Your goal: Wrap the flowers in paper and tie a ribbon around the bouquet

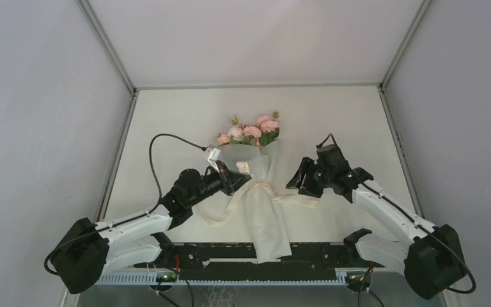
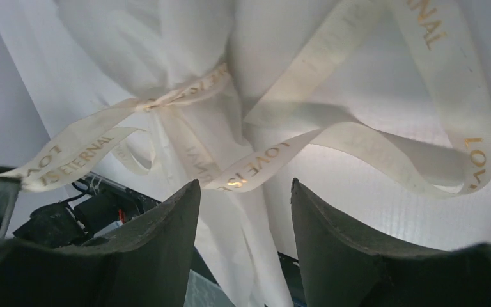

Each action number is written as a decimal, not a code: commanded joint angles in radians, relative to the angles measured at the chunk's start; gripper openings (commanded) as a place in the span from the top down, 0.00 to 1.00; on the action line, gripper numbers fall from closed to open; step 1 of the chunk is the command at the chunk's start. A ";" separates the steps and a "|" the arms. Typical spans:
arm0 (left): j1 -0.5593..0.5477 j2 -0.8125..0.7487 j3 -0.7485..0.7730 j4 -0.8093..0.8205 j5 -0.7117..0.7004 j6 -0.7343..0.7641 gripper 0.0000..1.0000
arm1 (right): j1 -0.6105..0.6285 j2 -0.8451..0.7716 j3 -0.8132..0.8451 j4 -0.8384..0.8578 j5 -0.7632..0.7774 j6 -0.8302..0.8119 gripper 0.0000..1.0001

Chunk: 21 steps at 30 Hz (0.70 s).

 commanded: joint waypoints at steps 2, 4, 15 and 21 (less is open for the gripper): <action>-0.002 -0.028 -0.021 0.054 0.004 0.030 1.00 | -0.050 0.051 -0.047 0.049 -0.224 0.062 0.36; -0.001 -0.028 -0.026 0.049 -0.014 0.026 1.00 | -0.041 0.059 -0.078 0.115 -0.218 0.113 0.30; -0.001 -0.053 -0.040 0.048 -0.034 0.023 1.00 | -0.111 0.225 0.241 -0.179 0.320 -0.276 0.32; -0.001 -0.052 -0.037 0.043 -0.031 0.023 1.00 | -0.126 0.564 0.408 -0.318 0.269 -0.473 0.25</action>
